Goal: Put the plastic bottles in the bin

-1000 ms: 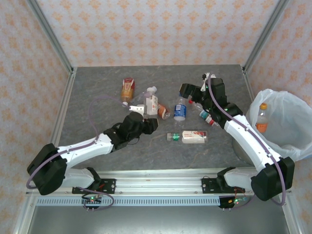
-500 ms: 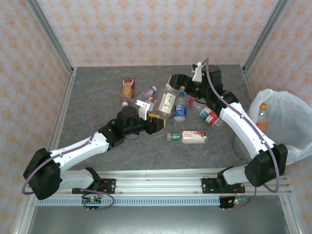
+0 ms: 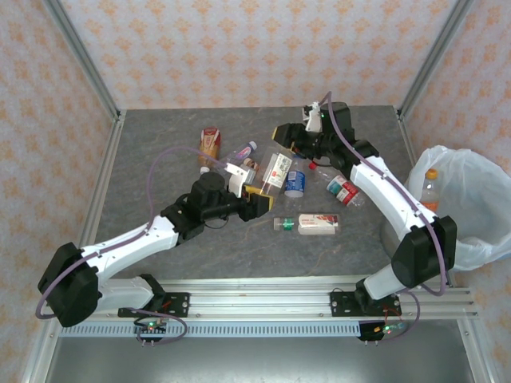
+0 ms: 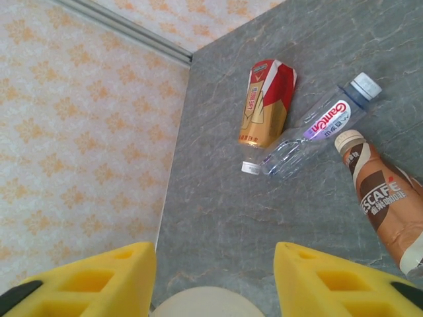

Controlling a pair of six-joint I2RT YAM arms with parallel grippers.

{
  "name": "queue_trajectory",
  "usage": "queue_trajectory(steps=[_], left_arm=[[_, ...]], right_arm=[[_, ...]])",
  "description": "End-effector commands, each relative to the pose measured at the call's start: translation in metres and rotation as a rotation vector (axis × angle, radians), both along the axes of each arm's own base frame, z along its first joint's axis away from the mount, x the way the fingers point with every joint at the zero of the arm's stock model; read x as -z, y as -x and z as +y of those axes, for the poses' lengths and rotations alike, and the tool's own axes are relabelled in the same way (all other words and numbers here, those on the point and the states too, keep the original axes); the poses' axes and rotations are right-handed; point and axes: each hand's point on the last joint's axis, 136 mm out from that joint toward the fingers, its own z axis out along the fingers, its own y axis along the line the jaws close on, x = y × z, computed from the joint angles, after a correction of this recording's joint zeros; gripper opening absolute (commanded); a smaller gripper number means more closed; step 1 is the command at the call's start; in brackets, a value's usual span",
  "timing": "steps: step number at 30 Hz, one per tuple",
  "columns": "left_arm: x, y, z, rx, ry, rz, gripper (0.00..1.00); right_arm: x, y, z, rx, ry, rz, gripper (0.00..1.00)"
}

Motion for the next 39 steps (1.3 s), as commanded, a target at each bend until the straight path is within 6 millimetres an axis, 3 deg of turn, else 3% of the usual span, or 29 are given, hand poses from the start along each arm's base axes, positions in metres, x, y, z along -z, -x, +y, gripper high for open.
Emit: queue_trajectory(steps=[1, 5, 11, 17, 19, 20, 23, 25, 31, 39], left_arm=[[-0.022, -0.009, 0.002, -0.020, -0.005, -0.076, 0.00], [-0.023, -0.013, 0.004, -0.042, 0.002, -0.084, 0.00], [-0.021, -0.019, 0.004, -0.069, 0.001, -0.066, 0.00], [-0.016, -0.021, 0.003, -0.077, 0.004, -0.043, 0.02], [-0.015, -0.021, 0.002, -0.078, 0.004, -0.038, 0.19], [-0.013, -0.020, 0.002, -0.076, 0.001, -0.033, 0.33], [-0.006, -0.021, 0.003, -0.078, -0.025, -0.017, 0.87], [-0.002, -0.020, 0.004, -0.074, -0.042, -0.015, 0.99], [0.001, -0.022, 0.014, -0.112, -0.058, -0.027, 1.00], [0.011, -0.039, 0.040, -0.282, -0.100, -0.009, 1.00]], right_arm=[[-0.013, 0.007, 0.004, -0.033, -0.023, -0.007, 0.44], [-0.011, 0.009, 0.003, -0.028, -0.023, -0.002, 0.36], [-0.015, 0.009, 0.002, -0.029, -0.020, -0.026, 0.02], [-0.016, 0.009, -0.005, 0.011, 0.000, -0.043, 0.00], [-0.016, 0.009, -0.008, 0.023, 0.008, -0.051, 0.00], [-0.016, 0.009, -0.010, 0.031, 0.015, -0.059, 0.00], [-0.015, 0.005, -0.021, 0.098, 0.047, -0.086, 0.00], [-0.015, 0.003, -0.030, 0.150, 0.067, -0.117, 0.00], [-0.018, -0.001, -0.050, 0.252, 0.117, -0.180, 0.00], [-0.014, -0.002, -0.081, 0.373, 0.238, -0.221, 0.00]])
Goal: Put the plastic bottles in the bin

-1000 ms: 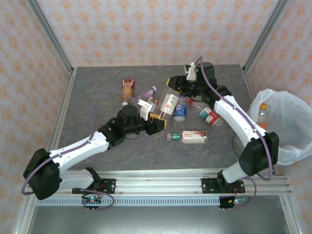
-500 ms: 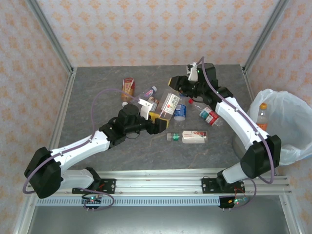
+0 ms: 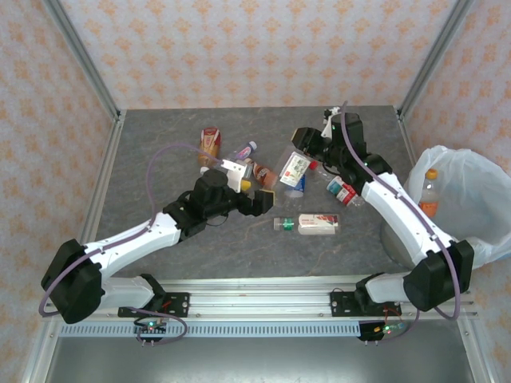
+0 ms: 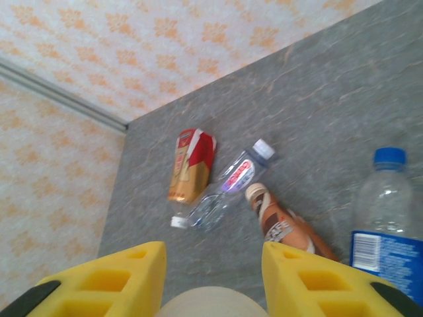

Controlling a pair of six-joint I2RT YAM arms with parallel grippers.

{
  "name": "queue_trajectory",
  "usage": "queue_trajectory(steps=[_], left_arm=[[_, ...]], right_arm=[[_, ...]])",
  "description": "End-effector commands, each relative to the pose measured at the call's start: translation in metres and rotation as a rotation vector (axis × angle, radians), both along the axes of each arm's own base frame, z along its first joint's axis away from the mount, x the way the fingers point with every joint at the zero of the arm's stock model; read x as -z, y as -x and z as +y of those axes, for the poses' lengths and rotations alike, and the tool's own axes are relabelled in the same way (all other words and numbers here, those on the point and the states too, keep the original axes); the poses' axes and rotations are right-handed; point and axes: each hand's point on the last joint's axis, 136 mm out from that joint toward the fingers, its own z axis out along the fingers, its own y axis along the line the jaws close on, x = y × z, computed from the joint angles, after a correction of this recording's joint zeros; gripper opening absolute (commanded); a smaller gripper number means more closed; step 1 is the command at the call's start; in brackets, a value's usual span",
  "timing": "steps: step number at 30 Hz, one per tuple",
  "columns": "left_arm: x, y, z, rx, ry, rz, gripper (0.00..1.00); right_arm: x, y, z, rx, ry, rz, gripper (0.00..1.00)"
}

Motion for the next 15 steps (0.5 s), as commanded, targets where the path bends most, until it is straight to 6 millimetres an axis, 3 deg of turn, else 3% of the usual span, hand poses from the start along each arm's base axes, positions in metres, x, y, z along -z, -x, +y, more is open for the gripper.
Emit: queue_trajectory(steps=[1, 11, 15], left_arm=[[-0.001, -0.010, 0.021, -0.121, -0.014, -0.003, 1.00], [0.017, -0.030, 0.085, -0.481, -0.067, -0.012, 1.00], [0.022, -0.031, 0.108, -0.606, -0.071, -0.010, 1.00]], right_arm=[[-0.014, 0.000, -0.021, 0.088, 0.064, -0.078, 0.00], [-0.037, 0.011, -0.046, 0.162, 0.142, -0.168, 0.00], [-0.063, 0.026, -0.064, 0.210, 0.184, -0.243, 0.00]])
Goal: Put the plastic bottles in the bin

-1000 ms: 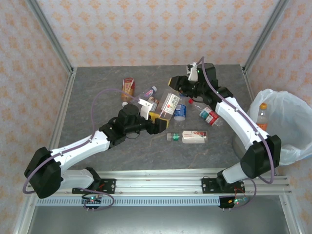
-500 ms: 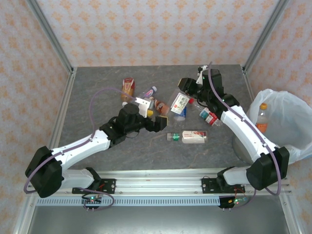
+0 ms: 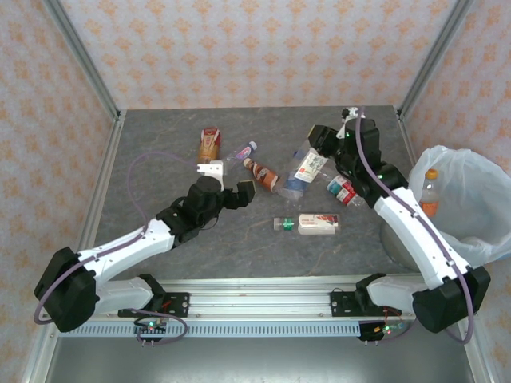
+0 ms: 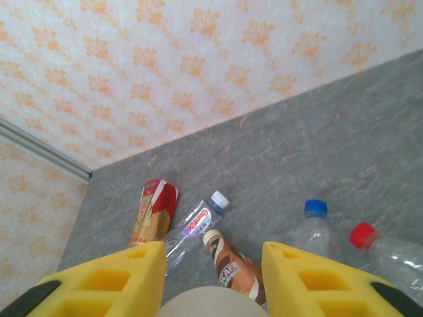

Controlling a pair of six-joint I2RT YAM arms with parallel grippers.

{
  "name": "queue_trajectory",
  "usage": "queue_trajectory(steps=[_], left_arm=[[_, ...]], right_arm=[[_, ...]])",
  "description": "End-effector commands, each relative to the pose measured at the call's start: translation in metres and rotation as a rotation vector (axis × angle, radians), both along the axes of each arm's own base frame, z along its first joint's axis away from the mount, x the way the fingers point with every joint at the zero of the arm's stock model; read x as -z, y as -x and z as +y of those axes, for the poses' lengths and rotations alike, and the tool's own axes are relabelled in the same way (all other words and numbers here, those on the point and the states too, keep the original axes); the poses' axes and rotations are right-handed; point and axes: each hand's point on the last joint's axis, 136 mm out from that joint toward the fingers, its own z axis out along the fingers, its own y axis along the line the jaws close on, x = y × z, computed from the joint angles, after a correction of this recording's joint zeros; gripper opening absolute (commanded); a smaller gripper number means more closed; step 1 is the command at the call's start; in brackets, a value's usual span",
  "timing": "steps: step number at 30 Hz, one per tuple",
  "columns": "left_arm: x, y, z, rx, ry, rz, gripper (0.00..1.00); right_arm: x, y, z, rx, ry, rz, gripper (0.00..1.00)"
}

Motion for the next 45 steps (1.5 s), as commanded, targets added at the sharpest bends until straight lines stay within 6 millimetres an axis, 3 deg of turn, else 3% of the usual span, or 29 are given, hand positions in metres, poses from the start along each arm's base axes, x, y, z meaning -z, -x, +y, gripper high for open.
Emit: queue_trajectory(steps=[1, 9, 23, 34, 37, 45], left_arm=[[0.001, -0.005, 0.037, -0.196, -0.019, -0.010, 1.00], [0.008, -0.003, 0.049, -0.254, -0.028, 0.009, 1.00], [0.012, -0.004, 0.038, -0.203, 0.011, 0.014, 1.00], [0.012, -0.010, 0.029, -0.180, 0.008, 0.020, 1.00], [0.013, -0.012, 0.025, -0.172, 0.010, 0.024, 1.00], [0.019, -0.014, 0.018, -0.154, 0.024, 0.050, 1.00]], right_arm=[[-0.026, 0.013, -0.023, 0.069, 0.076, -0.087, 0.00], [-0.065, 0.039, -0.060, 0.189, 0.157, -0.225, 0.00], [-0.143, 0.125, -0.158, 0.604, 0.210, -0.543, 0.00], [-0.191, 0.163, -0.201, 0.798, 0.494, -0.542, 0.00], [-0.201, 0.173, -0.214, 0.880, 0.550, -0.539, 0.00], [-0.201, 0.194, -0.245, 1.066, 0.652, -0.462, 0.00]])
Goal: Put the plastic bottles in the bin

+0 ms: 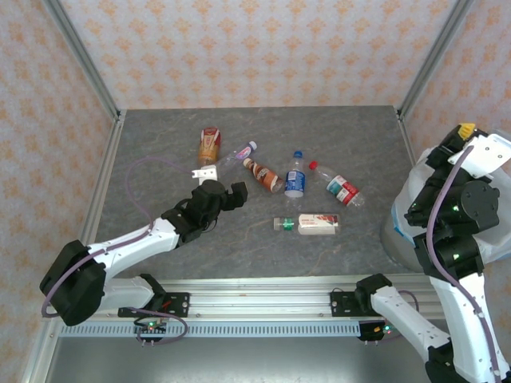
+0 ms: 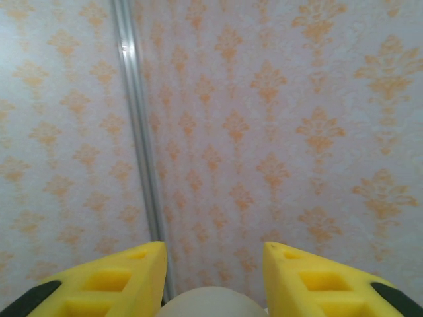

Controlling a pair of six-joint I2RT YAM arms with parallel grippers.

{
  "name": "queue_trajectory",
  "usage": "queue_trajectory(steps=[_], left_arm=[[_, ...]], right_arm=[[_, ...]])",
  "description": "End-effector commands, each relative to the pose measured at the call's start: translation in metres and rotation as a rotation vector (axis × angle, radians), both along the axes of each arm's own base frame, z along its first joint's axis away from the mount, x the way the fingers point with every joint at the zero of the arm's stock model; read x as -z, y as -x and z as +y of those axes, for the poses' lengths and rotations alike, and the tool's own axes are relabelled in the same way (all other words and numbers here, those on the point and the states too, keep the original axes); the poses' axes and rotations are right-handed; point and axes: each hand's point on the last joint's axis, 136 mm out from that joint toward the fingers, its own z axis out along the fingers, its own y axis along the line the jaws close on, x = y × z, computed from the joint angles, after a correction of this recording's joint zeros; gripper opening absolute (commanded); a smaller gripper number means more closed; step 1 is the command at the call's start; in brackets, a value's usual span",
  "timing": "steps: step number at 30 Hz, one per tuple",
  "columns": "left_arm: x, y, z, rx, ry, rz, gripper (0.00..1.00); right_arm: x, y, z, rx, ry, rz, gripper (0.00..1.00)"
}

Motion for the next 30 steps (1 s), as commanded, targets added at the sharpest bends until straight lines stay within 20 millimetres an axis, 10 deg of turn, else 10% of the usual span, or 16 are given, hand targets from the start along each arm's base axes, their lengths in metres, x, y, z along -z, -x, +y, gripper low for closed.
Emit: queue_trajectory(steps=[1, 16, 30], left_arm=[[-0.018, -0.009, -0.005, -0.008, 0.049, -0.039, 1.00], [-0.014, -0.010, -0.004, -0.015, 0.024, -0.019, 1.00], [-0.006, -0.013, -0.007, -0.013, 0.013, 0.009, 1.00]], right_arm=[[-0.006, 0.018, -0.018, 0.115, -0.002, -0.001, 0.00], [0.080, -0.033, -0.075, 0.383, -0.086, 0.326, 0.00], [0.202, -0.065, -0.069, 0.246, -0.239, 0.583, 0.05]])
